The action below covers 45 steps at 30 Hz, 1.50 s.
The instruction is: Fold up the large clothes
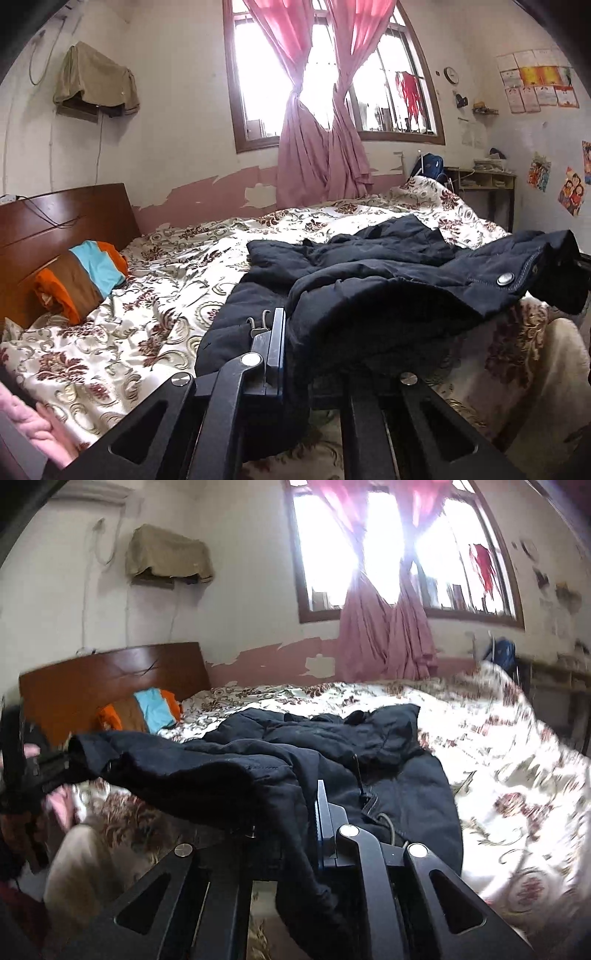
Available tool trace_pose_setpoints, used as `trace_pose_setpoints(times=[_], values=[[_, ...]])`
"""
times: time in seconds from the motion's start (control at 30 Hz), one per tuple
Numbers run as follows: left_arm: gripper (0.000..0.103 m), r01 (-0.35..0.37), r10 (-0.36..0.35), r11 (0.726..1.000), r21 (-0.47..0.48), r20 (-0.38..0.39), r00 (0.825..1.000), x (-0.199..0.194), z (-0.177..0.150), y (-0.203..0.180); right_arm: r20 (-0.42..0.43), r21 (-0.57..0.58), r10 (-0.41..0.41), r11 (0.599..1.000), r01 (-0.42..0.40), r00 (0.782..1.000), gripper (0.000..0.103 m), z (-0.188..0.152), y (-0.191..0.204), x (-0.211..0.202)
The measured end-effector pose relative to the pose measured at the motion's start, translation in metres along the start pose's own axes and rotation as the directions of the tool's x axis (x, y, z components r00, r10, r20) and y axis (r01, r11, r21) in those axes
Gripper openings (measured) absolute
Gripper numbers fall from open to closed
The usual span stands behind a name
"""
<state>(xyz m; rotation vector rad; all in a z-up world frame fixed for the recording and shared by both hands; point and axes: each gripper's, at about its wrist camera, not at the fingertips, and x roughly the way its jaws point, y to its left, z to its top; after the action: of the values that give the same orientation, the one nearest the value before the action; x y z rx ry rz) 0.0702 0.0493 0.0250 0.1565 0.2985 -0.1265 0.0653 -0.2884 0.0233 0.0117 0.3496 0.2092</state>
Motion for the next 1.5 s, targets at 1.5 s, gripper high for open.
trace_pose_setpoints(times=[1.5], values=[[0.009,-0.047,0.044,0.999,-0.013,-0.166,0.985,0.327,0.156,0.002,-0.11,-0.04,-0.162,0.986,0.159,0.981,0.01,0.166,-0.073,0.28]])
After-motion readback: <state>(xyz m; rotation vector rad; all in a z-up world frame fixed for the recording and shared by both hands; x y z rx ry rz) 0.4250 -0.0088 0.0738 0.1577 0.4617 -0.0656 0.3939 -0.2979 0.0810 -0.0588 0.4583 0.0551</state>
